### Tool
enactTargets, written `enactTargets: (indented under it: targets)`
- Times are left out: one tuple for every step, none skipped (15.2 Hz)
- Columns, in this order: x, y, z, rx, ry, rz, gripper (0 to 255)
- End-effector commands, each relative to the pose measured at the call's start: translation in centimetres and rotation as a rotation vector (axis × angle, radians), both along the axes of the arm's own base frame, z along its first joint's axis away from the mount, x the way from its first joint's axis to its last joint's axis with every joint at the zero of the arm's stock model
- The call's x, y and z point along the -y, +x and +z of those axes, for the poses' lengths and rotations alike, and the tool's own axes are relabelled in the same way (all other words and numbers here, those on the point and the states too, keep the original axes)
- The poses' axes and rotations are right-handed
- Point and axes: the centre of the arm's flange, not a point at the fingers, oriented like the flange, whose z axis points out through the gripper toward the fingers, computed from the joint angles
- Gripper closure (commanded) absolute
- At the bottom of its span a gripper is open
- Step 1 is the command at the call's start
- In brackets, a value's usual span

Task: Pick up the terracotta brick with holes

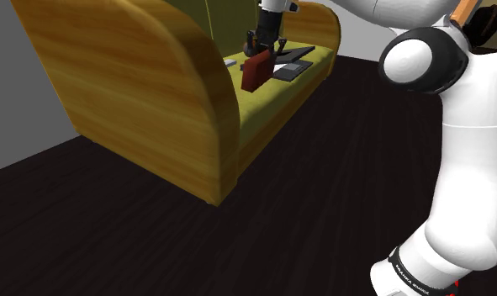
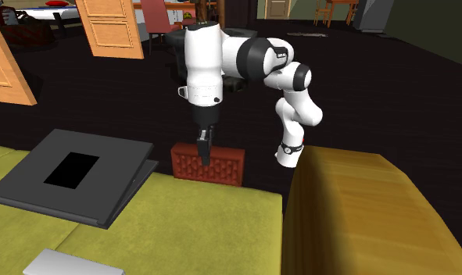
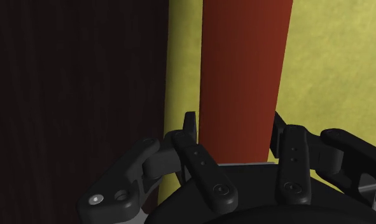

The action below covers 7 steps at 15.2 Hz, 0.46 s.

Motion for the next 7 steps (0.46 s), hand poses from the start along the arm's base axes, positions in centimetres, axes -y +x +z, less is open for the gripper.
enactTargets:
  targets:
    - [0.0, 0.0, 1.1, 0.001, 0.0, 0.0, 255]
    - [0.0, 0.0, 1.7, 0.001, 0.0, 0.0, 255]
    - [0.0, 0.0, 2.2, 0.001, 0.0, 0.0, 255]
    - [0.0, -0.1, 2.7, 0.001, 0.0, 0.0, 255]
    - [0.0, 0.0, 3.2, 0.001, 0.0, 0.0, 255]
    - [0.0, -0.1, 3.3, 0.001, 0.0, 0.0, 255]
    - [0.0, -0.1, 3.3, 0.001, 0.0, 0.0, 255]
